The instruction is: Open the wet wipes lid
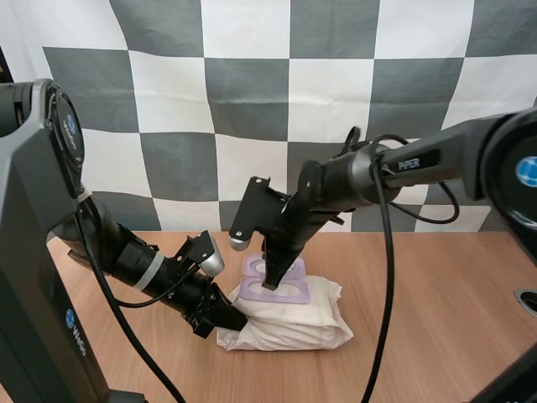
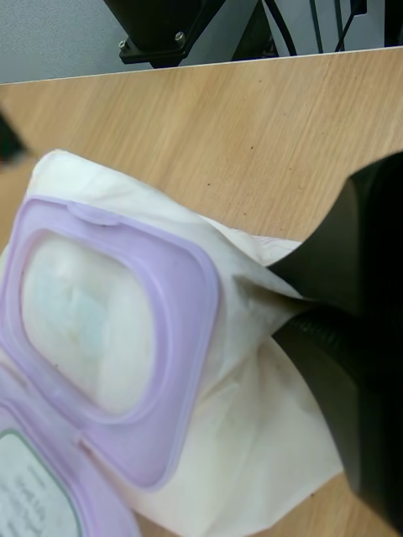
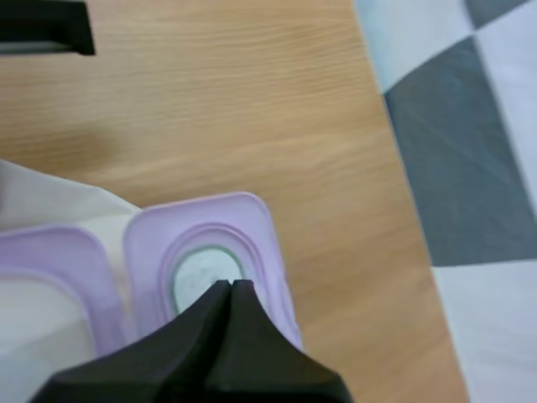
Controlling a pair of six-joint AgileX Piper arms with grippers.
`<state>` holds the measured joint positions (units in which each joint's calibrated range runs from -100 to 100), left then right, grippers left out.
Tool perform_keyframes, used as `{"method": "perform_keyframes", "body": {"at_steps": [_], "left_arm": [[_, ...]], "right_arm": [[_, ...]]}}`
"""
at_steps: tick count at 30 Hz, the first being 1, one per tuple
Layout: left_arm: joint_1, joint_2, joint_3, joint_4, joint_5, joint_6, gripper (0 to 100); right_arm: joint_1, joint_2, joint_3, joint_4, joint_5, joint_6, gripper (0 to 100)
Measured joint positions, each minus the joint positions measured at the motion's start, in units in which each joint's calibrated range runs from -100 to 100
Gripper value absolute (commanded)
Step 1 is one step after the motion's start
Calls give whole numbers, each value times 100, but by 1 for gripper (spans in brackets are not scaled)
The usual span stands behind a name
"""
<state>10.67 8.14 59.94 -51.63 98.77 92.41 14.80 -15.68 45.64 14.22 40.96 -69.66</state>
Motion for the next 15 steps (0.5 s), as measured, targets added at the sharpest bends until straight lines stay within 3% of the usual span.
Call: {"method": "perform_keyframes", "body": {"at_steps": [3, 5, 8, 9, 11, 15], "left_arm": [[0, 0, 0, 0, 86, 0, 0], [0, 0, 0, 58, 100, 0, 6], [0, 0, 0, 93, 122, 0, 35], [0, 0, 0, 93, 123, 0, 63], [0, 0, 0, 123, 123, 0, 100], [0, 0, 0, 122, 123, 0, 100]], "right_arm": [[-93, -293, 0, 0, 225, 0, 0], [-158, -520, 0, 0, 421, 14, 0], [-237, -1069, 0, -11, 1050, 156, 0], [-237, -1202, 0, -11, 1203, 209, 0], [-237, -1496, 0, -11, 1444, 359, 0], [-237, -2039, 0, -150, 1693, 751, 0]]}}
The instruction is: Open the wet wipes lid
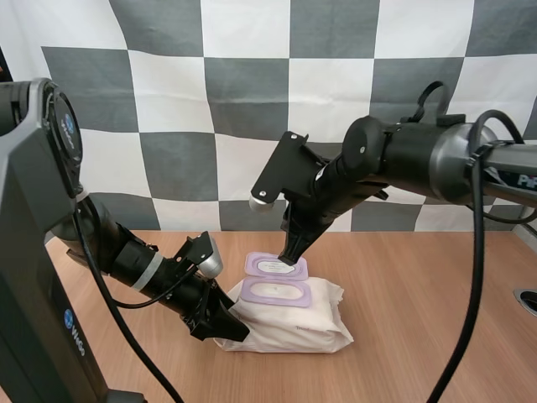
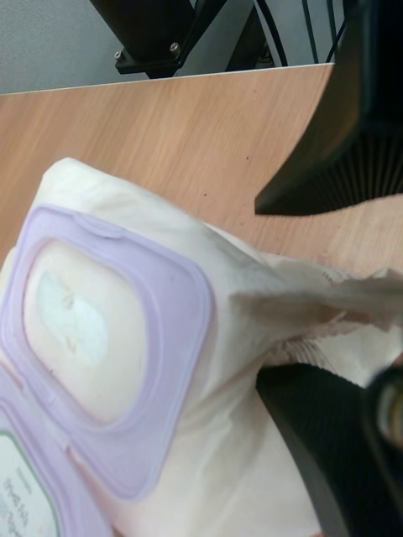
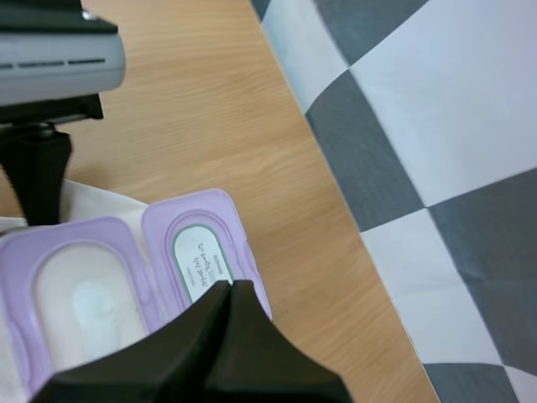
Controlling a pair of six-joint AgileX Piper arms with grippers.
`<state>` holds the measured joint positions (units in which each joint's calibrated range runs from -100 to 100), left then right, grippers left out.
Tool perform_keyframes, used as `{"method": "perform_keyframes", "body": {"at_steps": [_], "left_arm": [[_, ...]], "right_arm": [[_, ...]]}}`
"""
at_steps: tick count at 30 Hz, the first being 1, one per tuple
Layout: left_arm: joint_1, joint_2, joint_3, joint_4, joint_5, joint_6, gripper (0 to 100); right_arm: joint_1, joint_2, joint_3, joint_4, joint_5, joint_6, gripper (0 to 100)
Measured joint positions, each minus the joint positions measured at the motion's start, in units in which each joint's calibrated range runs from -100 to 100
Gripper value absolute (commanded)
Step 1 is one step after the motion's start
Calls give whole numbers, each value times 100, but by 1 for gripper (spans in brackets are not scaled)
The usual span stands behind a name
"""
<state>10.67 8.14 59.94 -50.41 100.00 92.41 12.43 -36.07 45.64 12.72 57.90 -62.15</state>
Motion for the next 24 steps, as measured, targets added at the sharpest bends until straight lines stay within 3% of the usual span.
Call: {"method": "perform_keyframes", "body": {"at_steps": [3, 10, 18, 21, 24], "left_arm": [[0, 0, 0, 0, 0, 0, 100], [47, -247, -506, 237, 0, -70, 100], [250, -1532, -849, 679, 0, -696, 100], [269, -2112, -849, 703, 0, -781, 84], [269, -2679, -849, 665, 0, -852, 74]], "right_arm": [[0, -175, 0, -96, 113, 142, 0], [0, -1430, 0, -1066, 1523, 1465, 0], [0, -2608, 0, -960, 2072, 2177, 0], [0, -3071, 0, -571, 2072, 2177, 0], [0, -3500, 0, -179, 2072, 2195, 0]]}}
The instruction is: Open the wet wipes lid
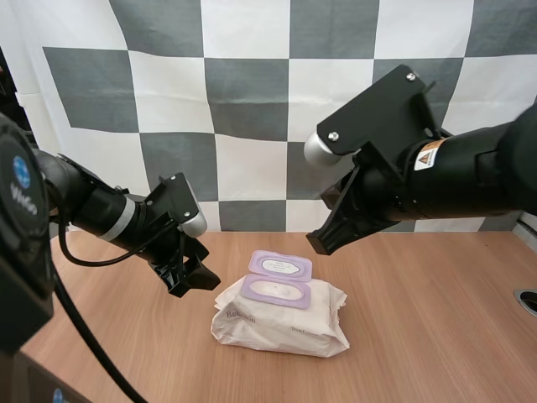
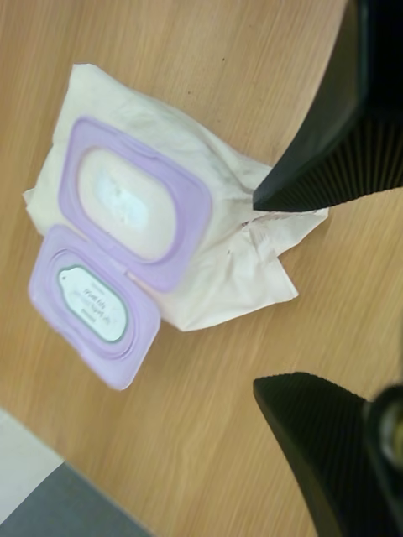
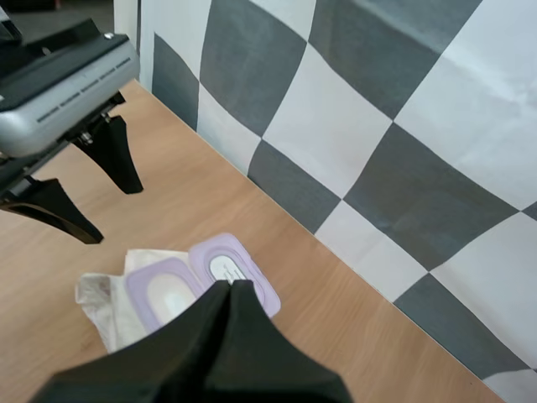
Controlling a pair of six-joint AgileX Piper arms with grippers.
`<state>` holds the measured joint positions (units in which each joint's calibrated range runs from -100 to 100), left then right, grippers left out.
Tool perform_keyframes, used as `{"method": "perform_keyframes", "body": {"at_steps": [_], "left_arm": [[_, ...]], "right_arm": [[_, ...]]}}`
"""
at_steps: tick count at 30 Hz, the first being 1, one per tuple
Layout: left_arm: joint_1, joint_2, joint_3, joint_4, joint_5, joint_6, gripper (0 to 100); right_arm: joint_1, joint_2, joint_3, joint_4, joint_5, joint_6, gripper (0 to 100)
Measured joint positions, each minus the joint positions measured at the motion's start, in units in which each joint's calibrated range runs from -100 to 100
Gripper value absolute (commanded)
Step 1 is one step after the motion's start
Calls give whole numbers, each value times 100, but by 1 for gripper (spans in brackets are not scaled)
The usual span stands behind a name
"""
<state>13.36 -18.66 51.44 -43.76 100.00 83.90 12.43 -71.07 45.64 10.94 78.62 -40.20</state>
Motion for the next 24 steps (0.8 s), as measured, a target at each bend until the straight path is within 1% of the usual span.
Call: {"method": "perform_keyframes", "body": {"at_steps": [2, 3, 4, 5, 6, 7, 8, 15, 20, 24], "left_arm": [[0, -395, 0, -69, 0, -25, 71], [0, -594, 0, -121, 0, -62, 67], [0, -793, 0, -186, 0, -62, 61], [0, -952, 0, -237, 0, -92, 49], [0, -1151, 0, -298, 0, -130, 33], [0, -1350, 0, -369, 0, -142, 14], [0, -1508, 0, -443, 0, -143, 0], [0, -2860, 0, -921, 0, -239, 0], [-16, -3747, 165, -1557, 0, -353, 0], [-24, -3984, 253, -1810, 0, -381, 0]], "right_arm": [[0, -272, 0, 192, 0, 87, 0], [0, -398, 0, 232, 0, 173, 0], [0, -520, 0, 244, 0, 268, 0], [0, -623, 0, 244, 0, 328, 0], [-7, -747, 0, 244, 0, 362, 0], [-25, -874, 0, 244, 0, 394, 0], [-44, -972, 0, 244, 0, 403, 0], [-313, -1617, 0, 244, 0, 443, 0], [-466, -2000, 0, 234, 0, 443, 0], [-489, -2069, 0, 219, -17, 443, 0]]}}
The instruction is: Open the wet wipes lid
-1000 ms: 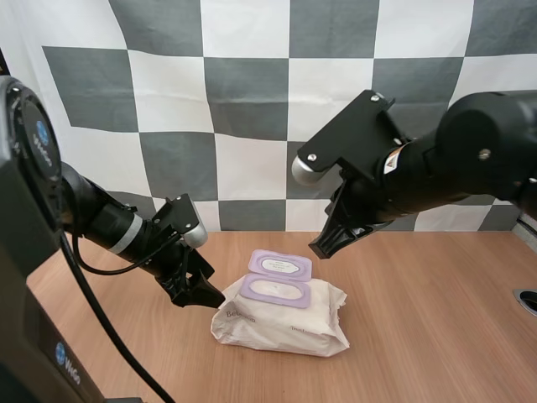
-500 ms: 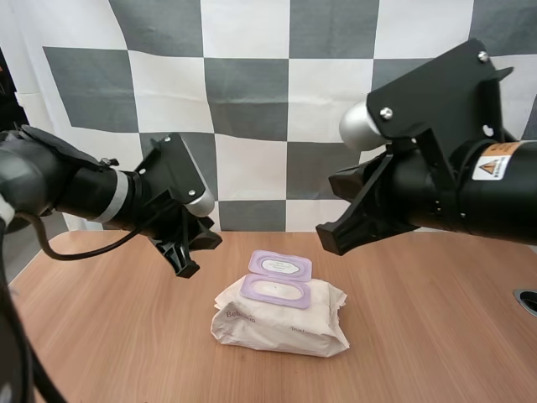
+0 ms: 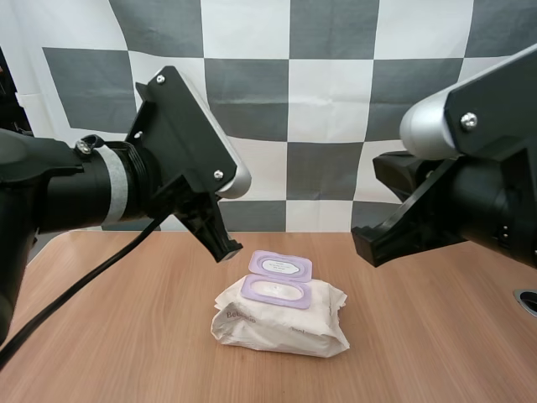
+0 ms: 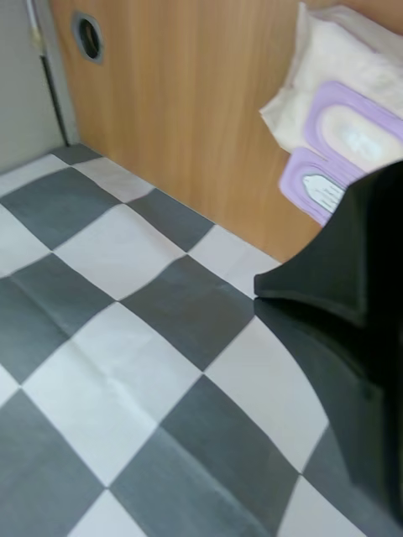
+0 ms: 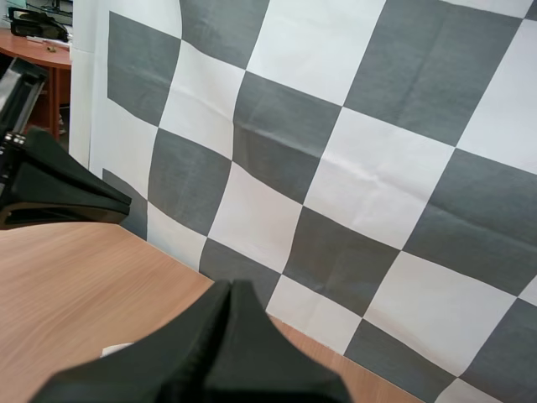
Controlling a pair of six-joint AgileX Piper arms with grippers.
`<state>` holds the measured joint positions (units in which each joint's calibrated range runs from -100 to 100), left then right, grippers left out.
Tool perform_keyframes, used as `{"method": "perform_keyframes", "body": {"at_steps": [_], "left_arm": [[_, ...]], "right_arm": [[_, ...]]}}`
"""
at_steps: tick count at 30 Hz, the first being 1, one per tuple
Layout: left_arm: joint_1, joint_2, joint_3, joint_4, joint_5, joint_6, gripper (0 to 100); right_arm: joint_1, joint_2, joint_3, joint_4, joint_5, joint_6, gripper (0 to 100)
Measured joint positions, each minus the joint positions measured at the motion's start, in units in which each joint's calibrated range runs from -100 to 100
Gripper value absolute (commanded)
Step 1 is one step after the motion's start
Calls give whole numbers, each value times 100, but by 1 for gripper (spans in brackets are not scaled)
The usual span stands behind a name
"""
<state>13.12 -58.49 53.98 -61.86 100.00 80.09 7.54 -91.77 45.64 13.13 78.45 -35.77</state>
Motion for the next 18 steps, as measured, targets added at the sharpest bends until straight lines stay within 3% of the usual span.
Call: {"method": "perform_keyframes", "body": {"at_steps": [1, 2, 3, 4, 6, 8, 11, 14, 18], "left_arm": [[-9, -53, -3, -65, 0, -12, 0], [-242, -452, 144, -471, 0, -182, 0], [-242, -470, 144, -471, 0, -182, 0], [-444, -588, 160, -538, 0, -395, 0], [-663, -655, 174, -527, 0, -615, 0], [-783, -733, 174, -467, 0, -794, 0], [-809, -889, 211, -458, 0, -1055, 0], [-652, -1332, 306, -455, -127, -1388, 0], [-635, -1975, 369, -523, -981, -1638, 0]], "right_arm": [[-8, -30, 0, -13, -2, 0, 0], [-28, -83, 0, -38, -17, 0, 0], [-28, -97, 0, -51, -17, 0, 0], [-46, -195, 0, -118, -79, 0, 0], [-82, -357, 0, -252, -142, 30, 0], [-82, -432, 0, -268, -142, 95, 0], [-82, -517, 45, -385, -151, 199, 0], [-106, -706, 227, -478, -220, 231, 0], [-142, -823, 591, -532, -639, 335, 0]]}}
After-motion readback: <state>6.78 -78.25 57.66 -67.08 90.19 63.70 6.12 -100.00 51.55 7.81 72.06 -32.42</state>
